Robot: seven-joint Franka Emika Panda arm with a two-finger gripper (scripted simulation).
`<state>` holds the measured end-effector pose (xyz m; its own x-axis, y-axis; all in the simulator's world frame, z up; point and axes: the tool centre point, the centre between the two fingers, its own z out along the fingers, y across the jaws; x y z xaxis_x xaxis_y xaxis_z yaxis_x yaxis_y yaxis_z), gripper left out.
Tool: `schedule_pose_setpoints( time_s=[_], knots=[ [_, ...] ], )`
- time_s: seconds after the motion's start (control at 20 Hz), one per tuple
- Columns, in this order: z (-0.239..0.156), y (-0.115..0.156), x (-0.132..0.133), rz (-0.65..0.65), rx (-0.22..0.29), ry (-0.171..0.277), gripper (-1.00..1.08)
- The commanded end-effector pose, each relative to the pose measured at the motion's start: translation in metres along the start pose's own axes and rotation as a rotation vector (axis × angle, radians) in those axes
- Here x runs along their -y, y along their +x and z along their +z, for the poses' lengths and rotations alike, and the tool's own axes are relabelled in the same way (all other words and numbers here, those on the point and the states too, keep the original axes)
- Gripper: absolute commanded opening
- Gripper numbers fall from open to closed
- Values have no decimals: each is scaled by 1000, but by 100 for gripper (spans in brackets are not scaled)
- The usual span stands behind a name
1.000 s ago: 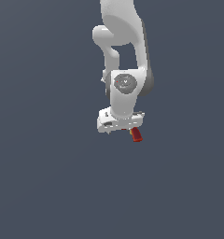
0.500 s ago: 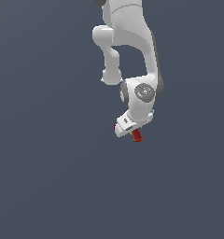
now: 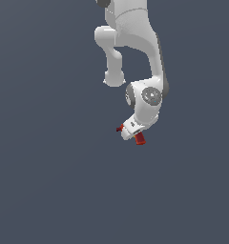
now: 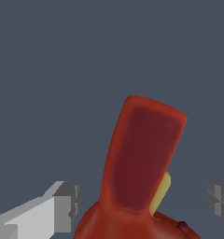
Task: Pick up the object and move it to a goal position.
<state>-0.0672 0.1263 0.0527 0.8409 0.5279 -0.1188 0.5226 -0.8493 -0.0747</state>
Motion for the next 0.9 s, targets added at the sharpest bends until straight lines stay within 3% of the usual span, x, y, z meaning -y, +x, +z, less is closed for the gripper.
schedule_pose_setpoints(
  time_s=[0.0, 0.45, 0.5, 0.85],
  knots=[
    [4, 0, 0, -1, 1, 0, 108],
    [30, -1, 2, -7, 1, 1, 108],
    [30, -1, 2, -7, 1, 1, -100],
    [30, -1, 2, -7, 1, 1, -100]
  ],
)
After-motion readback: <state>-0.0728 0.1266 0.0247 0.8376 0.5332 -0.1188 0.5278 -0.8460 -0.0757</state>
